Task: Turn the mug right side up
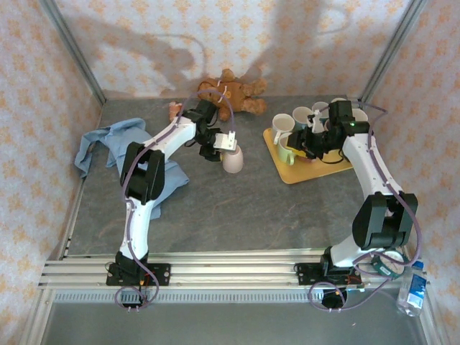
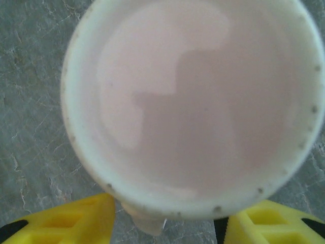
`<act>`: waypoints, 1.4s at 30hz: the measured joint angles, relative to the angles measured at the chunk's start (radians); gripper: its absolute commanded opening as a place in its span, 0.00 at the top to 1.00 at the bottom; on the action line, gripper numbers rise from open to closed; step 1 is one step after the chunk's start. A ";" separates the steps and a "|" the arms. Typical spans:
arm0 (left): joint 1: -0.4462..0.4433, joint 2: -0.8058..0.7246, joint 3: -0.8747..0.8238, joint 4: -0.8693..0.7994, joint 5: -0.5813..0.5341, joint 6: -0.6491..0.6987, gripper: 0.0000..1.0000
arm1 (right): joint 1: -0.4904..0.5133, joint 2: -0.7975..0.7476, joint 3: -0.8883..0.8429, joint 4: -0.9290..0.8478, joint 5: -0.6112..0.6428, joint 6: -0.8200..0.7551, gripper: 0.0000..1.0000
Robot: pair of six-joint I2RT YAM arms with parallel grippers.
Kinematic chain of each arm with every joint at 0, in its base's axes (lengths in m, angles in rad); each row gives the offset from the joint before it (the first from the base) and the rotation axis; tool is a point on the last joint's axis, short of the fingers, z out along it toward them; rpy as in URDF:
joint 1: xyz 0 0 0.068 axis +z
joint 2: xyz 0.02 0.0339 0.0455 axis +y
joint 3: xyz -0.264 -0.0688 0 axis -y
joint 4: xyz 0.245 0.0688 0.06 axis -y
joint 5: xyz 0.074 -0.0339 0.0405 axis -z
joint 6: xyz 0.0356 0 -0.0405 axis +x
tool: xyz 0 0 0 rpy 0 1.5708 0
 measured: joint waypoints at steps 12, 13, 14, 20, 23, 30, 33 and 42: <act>-0.010 0.035 0.034 -0.031 -0.002 0.006 0.61 | 0.000 0.008 0.001 -0.007 0.001 -0.005 0.58; -0.010 0.040 0.034 -0.036 -0.004 0.010 0.61 | 0.000 0.008 0.001 -0.007 0.001 -0.005 0.58; -0.010 0.043 0.034 -0.039 -0.005 0.013 0.61 | 0.000 0.008 0.001 -0.007 0.001 -0.005 0.58; -0.016 0.071 0.075 -0.067 -0.023 0.020 0.65 | 0.000 0.011 0.009 -0.011 0.005 -0.007 0.58; -0.019 0.071 0.089 -0.071 -0.023 0.020 0.64 | 0.000 0.017 0.016 -0.011 0.008 -0.010 0.58; -0.023 0.071 0.091 -0.078 -0.023 0.020 0.62 | 0.000 0.023 0.016 -0.011 0.012 -0.013 0.58; -0.023 0.071 0.091 -0.090 -0.024 0.020 0.66 | 0.000 0.023 0.016 -0.011 0.012 -0.013 0.58; -0.037 0.071 0.092 -0.105 -0.025 0.019 0.66 | 0.000 0.024 0.016 -0.011 0.012 -0.013 0.58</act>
